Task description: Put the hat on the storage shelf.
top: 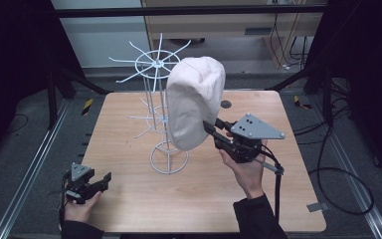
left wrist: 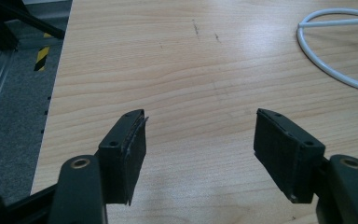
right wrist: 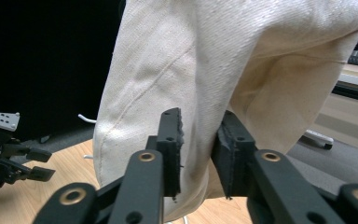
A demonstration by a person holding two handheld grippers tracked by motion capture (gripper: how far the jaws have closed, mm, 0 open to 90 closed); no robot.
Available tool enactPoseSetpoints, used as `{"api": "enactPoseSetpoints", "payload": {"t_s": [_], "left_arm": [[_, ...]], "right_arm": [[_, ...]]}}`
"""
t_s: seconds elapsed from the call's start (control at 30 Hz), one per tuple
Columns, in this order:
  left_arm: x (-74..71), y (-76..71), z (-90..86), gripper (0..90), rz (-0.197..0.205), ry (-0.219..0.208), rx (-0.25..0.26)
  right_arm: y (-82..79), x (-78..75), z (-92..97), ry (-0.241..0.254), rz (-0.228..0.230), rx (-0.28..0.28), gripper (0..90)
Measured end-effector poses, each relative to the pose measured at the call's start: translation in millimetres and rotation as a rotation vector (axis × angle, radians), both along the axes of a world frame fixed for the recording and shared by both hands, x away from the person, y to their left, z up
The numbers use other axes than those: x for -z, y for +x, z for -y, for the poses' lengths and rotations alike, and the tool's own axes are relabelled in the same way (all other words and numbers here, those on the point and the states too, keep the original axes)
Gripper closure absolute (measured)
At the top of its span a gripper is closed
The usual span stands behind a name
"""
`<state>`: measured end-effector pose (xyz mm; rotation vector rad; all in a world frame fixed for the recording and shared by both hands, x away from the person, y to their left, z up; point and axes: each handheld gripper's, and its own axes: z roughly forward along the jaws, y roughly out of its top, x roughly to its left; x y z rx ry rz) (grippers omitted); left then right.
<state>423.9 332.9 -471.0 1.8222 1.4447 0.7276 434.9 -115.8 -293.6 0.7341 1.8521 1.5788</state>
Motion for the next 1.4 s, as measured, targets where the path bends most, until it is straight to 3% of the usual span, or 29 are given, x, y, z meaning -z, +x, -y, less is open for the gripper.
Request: {"api": "enactPoseSetpoints", "payload": {"t_s": [0.3, 0.53, 0.83, 1.1, 1.4], "left_arm": [[0.0, 0.0, 0.0, 34.4, -0.001, 0.002, 0.003], [0.3, 0.2, 0.4, 34.4, -0.002, 0.002, 0.005], [0.5, 0.3, 0.6, 34.4, -0.002, 0.002, 0.004], [0.6, 0.4, 0.6, 34.4, -0.002, 0.001, 0.006], [0.1, 0.0, 1.4, 34.0, 0.004, -0.006, 0.016]], "right_arm": [[1.6, 3.3, 4.0, 0.005, -0.004, 0.039, 54.3], [2.6, 6.1, 11.3, 0.015, 0.001, 0.061, 46.3], [2.8, 14.8, 26.5, 0.029, -0.026, 0.087, 38.7], [1.1, 34.3, 44.8, 0.023, -0.071, 0.120, 31.1], [-0.9, 67.4, 66.4, 0.017, -0.137, 0.154, 19.9]]}}
